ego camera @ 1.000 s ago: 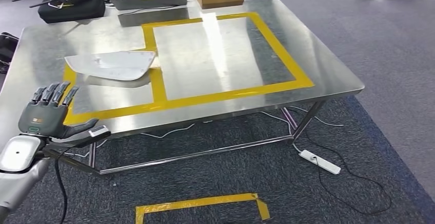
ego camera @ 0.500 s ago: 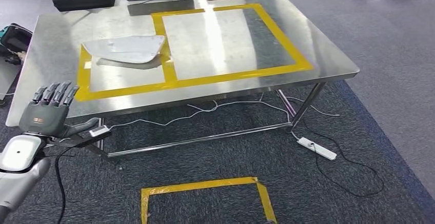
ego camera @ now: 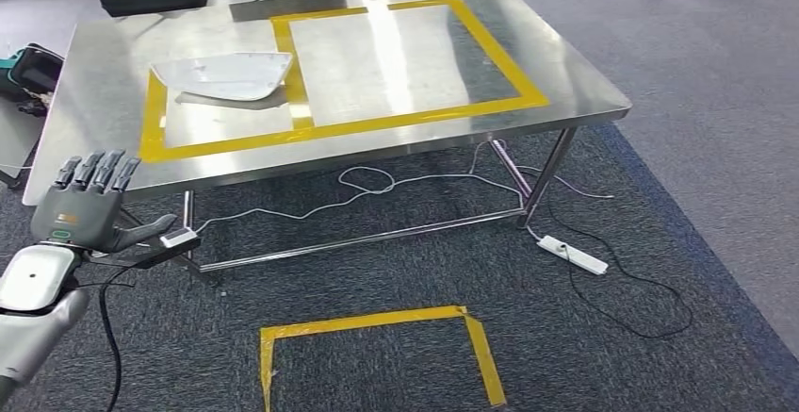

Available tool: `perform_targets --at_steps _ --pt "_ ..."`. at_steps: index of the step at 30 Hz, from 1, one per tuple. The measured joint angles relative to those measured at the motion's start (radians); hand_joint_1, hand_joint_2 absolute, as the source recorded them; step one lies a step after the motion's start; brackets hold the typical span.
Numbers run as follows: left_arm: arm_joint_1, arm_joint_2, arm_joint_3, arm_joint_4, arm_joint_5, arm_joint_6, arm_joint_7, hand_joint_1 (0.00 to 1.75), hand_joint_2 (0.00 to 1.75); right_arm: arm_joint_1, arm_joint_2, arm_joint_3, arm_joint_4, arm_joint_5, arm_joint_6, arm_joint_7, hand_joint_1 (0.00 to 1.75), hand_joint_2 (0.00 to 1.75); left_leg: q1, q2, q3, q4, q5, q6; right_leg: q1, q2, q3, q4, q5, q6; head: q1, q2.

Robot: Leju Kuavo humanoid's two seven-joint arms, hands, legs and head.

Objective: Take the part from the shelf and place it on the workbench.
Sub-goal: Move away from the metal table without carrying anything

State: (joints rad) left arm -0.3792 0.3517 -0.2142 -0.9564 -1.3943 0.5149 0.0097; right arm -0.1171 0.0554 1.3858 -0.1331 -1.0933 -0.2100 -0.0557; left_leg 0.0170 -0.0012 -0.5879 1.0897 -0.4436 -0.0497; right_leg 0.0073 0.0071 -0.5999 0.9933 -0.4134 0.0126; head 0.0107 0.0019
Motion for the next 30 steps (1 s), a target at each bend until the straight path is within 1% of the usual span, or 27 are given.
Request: perform_targets --at_steps 1,2,3,4,5,6,7,8,9,10,12,14,16,18,19,20,21,23,24,25,26,27,28,29,30 --pt "-0.005 0.0 0.0 0.0 0.0 0.0 0.001 0.0 0.0 -0.001 -0.001 0.0 0.0 0.0 0.0 0.0 0.0 0.0 0.001 -0.001 0.035 -0.056 -0.007 0.004 0.002 0.0 -0.008 0.006 0.004 0.006 0.0 0.0" --pt "-0.009 -0.001 -0.001 0.0 0.0 -0.001 0.002 0.0 0.0 -0.001 -0.003 0.0 0.0 0.0 0.0 0.001 0.0 0.0 0.0 -0.002 0.052 -0.088 -0.017 0.011 0.004 0.0 -0.015 0.011 0.009 0.012 0.001 0.0" --pt "-0.01 -0.001 -0.001 0.0 0.0 -0.001 0.003 0.0 0.0 -0.001 -0.004 0.001 0.0 0.0 -0.001 0.001 0.0 0.0 -0.002 -0.003 0.053 -0.101 -0.022 0.019 0.004 0.0 -0.021 0.012 0.014 0.016 0.001 0.0" --pt "-0.009 -0.001 -0.001 0.001 0.0 -0.002 0.003 0.0 0.0 -0.001 -0.005 0.001 0.0 0.0 -0.003 0.002 0.0 0.0 -0.002 -0.004 0.05 -0.106 -0.023 0.024 0.004 0.0 -0.025 0.011 0.016 0.018 0.001 0.0" --pt "-0.008 -0.001 -0.002 0.001 0.001 -0.002 0.004 0.0 0.0 0.001 -0.006 0.001 0.0 0.001 -0.006 0.003 0.0 0.0 -0.003 -0.005 0.047 -0.106 -0.021 0.026 0.004 0.001 -0.029 0.008 0.017 0.013 0.002 0.0" --pt "-0.006 -0.001 -0.002 0.001 0.001 -0.003 0.005 0.0 0.0 0.002 -0.006 0.002 0.0 0.003 -0.01 0.004 0.0 0.0 -0.003 -0.005 0.046 -0.108 -0.019 0.027 0.005 0.001 -0.031 0.005 0.018 0.004 0.002 0.0" --pt "-0.005 0.0 -0.002 0.001 0.002 -0.004 0.007 0.0 0.0 0.003 -0.007 0.004 0.0 0.005 -0.015 0.004 0.0 0.0 -0.003 -0.005 0.045 -0.109 -0.017 0.028 0.005 0.001 -0.034 0.003 0.019 -0.009 0.003 0.0" --pt "-0.004 0.0 -0.002 0.001 0.002 -0.006 0.008 0.0 0.0 0.003 -0.007 0.006 0.0 0.007 -0.022 0.005 0.0 0.0 -0.006 -0.005 0.044 -0.109 -0.014 0.031 0.004 0.001 -0.034 0.0 0.025 -0.017 0.004 0.0" --pt "-0.004 0.0 -0.002 0.001 0.002 -0.007 0.01 0.0 0.0 0.002 -0.007 0.009 0.0 0.011 -0.029 0.005 0.0 0.0 -0.009 -0.005 0.042 -0.108 -0.011 0.037 0.002 0.001 -0.032 -0.003 0.033 -0.018 0.004 0.0" --pt "-0.004 0.0 -0.002 0.001 0.002 -0.009 0.012 0.0 0.0 0.001 -0.007 0.012 0.0 0.014 -0.035 0.006 0.0 0.0 -0.013 -0.005 0.038 -0.108 -0.008 0.042 -0.001 0.001 -0.031 -0.006 0.041 -0.012 0.003 0.0" --pt "-0.003 0.001 -0.002 0.001 0.002 -0.01 0.013 0.0 0.0 0.002 -0.007 0.018 0.0 0.019 -0.041 0.007 0.0 0.0 -0.018 -0.005 0.031 -0.106 -0.001 0.051 -0.007 0.0 -0.032 -0.012 0.054 0.008 0.003 0.0" --pt "-0.003 0.001 -0.002 0.001 0.002 -0.011 0.014 0.0 0.0 0.002 -0.007 0.023 0.0 0.02 -0.043 0.008 0.0 0.0 -0.022 -0.005 0.024 -0.105 0.003 0.057 -0.012 0.0 -0.036 -0.015 0.063 0.024 0.003 0.0" --pt "-0.003 0.001 -0.002 0.001 0.002 -0.011 0.014 0.0 0.0 0.002 -0.007 0.026 0.0 0.021 -0.044 0.008 0.0 0.0 -0.026 -0.005 0.019 -0.103 0.007 0.062 -0.016 0.0 -0.039 -0.017 0.069 0.036 0.003 0.0" --pt "-0.004 0.002 -0.001 0.001 0.001 -0.011 0.014 0.0 0.0 0.002 -0.007 0.027 0.0 0.021 -0.044 0.008 0.0 0.0 -0.026 -0.006 0.016 -0.104 0.012 0.068 -0.019 -0.001 -0.041 -0.019 0.072 0.046 0.002 0.0" --pt "-0.004 0.002 -0.001 0.001 0.001 -0.011 0.015 0.0 0.0 0.002 -0.007 0.028 0.0 0.021 -0.045 0.008 0.0 0.0 -0.024 -0.006 0.015 -0.106 0.016 0.072 -0.019 -0.002 -0.046 -0.012 0.065 0.05 0.003 0.0" --pt "-0.004 0.002 -0.001 0.001 0.0 -0.011 0.016 0.0 0.0 0.002 -0.007 0.029 0.0 0.021 -0.046 0.009 0.0 0.0 -0.021 -0.008 0.013 -0.109 0.021 0.076 -0.019 -0.002 -0.057 0.01 0.046 0.053 0.004 0.0" --pt "-0.004 0.002 -0.001 0.001 0.0 -0.011 0.018 0.0 0.0 0.002 -0.007 0.029 0.0 0.021 -0.048 0.01 0.0 0.0 -0.018 -0.009 0.011 -0.111 0.025 0.079 -0.019 -0.002 -0.077 0.054 0.012 0.054 0.005 0.0" --pt "-0.003 0.001 -0.002 0.001 -0.003 -0.011 0.02 0.0 0.0 0.002 -0.007 0.032 0.0 0.02 -0.05 0.013 0.0 0.0 -0.017 -0.016 0.001 -0.11 0.033 0.079 -0.019 -0.002 -0.131 0.196 -0.074 0.054 0.007 0.0" --pt "-0.002 0.001 -0.002 0.001 -0.005 -0.012 0.021 0.0 0.0 0.003 -0.007 0.033 0.0 0.02 -0.051 0.015 0.0 0.0 -0.017 -0.021 -0.005 -0.11 0.037 0.076 -0.02 -0.002 -0.153 0.26 -0.105 0.054 0.007 0.0" --pt "0.0 0.0 -0.002 0.001 -0.006 -0.012 0.023 0.0 0.0 0.003 -0.007 0.034 0.0 0.02 -0.051 0.016 0.0 0.0 -0.016 -0.027 -0.011 -0.11 0.041 0.073 -0.02 -0.002 -0.159 0.294 -0.118 0.053 0.007 0.0" --pt "0.003 0.0 -0.002 0.001 -0.006 -0.013 0.025 0.0 0.0 0.003 -0.007 0.035 0.0 0.02 -0.052 0.017 0.0 0.0 -0.015 -0.036 -0.016 -0.109 0.045 0.068 -0.02 -0.001 -0.144 0.287 -0.114 0.051 0.007 0.0" --pt "0.005 0.0 -0.002 0.001 -0.006 -0.014 0.027 0.0 0.0 0.003 -0.007 0.035 0.0 0.02 -0.052 0.018 0.0 0.0 -0.013 -0.045 -0.02 -0.109 0.048 0.063 -0.02 0.002 -0.108 0.239 -0.094 0.05 0.006 0.0" --pt "0.006 0.0 -0.002 0.001 -0.006 -0.017 0.03 0.0 0.0 0.003 -0.008 0.037 0.0 0.02 -0.053 0.018 0.0 0.0 -0.01 -0.054 -0.023 -0.108 0.052 0.057 -0.022 0.016 -0.058 0.166 -0.072 0.05 0.007 0.0" --pt "0.006 0.001 -0.001 0.001 -0.006 -0.022 0.034 0.0 0.0 0.002 -0.008 0.038 0.0 0.02 -0.053 0.018 0.0 0.0 -0.009 -0.063 -0.026 -0.107 0.055 0.051 -0.024 0.035 -0.012 0.097 -0.058 0.049 0.007 0.0" --pt "0.006 0.002 -0.001 0.001 -0.005 -0.028 0.038 0.0 0.0 0.002 -0.008 0.04 0.0 0.02 -0.053 0.018 0.0 0.0 -0.008 -0.071 -0.03 -0.106 0.059 0.044 -0.025 0.05 0.02 0.048 -0.05 0.046 0.006 0.0"
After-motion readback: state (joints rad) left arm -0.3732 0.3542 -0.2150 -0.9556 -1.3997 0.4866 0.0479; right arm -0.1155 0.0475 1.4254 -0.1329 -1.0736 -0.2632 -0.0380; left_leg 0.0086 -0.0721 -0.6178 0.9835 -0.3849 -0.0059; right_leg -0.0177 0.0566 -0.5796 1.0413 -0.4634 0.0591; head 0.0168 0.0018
